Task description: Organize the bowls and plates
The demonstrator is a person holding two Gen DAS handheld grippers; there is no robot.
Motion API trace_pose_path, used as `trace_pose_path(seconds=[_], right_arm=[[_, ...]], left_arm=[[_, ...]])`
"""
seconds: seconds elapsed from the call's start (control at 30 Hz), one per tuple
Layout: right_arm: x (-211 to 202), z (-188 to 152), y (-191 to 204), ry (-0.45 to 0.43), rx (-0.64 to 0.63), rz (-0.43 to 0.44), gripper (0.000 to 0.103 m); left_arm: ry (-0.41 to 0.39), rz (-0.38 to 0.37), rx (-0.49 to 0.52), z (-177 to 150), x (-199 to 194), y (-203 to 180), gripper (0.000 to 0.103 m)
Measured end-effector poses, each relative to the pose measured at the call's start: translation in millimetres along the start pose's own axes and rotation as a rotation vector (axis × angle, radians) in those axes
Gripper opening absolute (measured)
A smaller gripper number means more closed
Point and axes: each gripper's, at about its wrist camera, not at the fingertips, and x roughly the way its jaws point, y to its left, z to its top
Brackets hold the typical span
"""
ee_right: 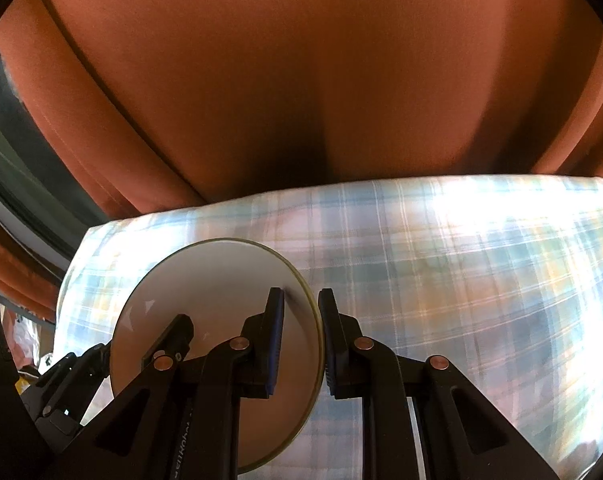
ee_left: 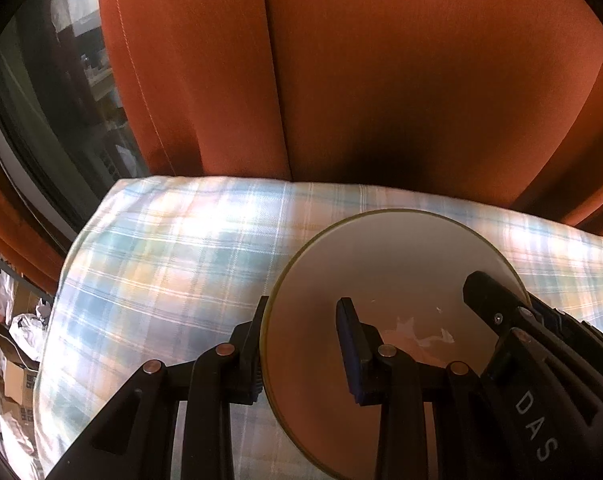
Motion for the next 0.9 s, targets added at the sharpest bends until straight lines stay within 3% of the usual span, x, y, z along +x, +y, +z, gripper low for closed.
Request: trace_pose_path(seconds=[0.5,0.9], right_arm=[[-84.5,2.9,26.6,-0.111,-0.006,0.003,0.021],[-167.6,-30.6,39.1,-0.176,0.032,-0.031,0.021]], left_arm=[[-0.111,-0.023,0.001,0.0,-91.2,19.1,0.031],[-0.164,-0.086,0.052,-30.9,-156.3,28.9,0.031]])
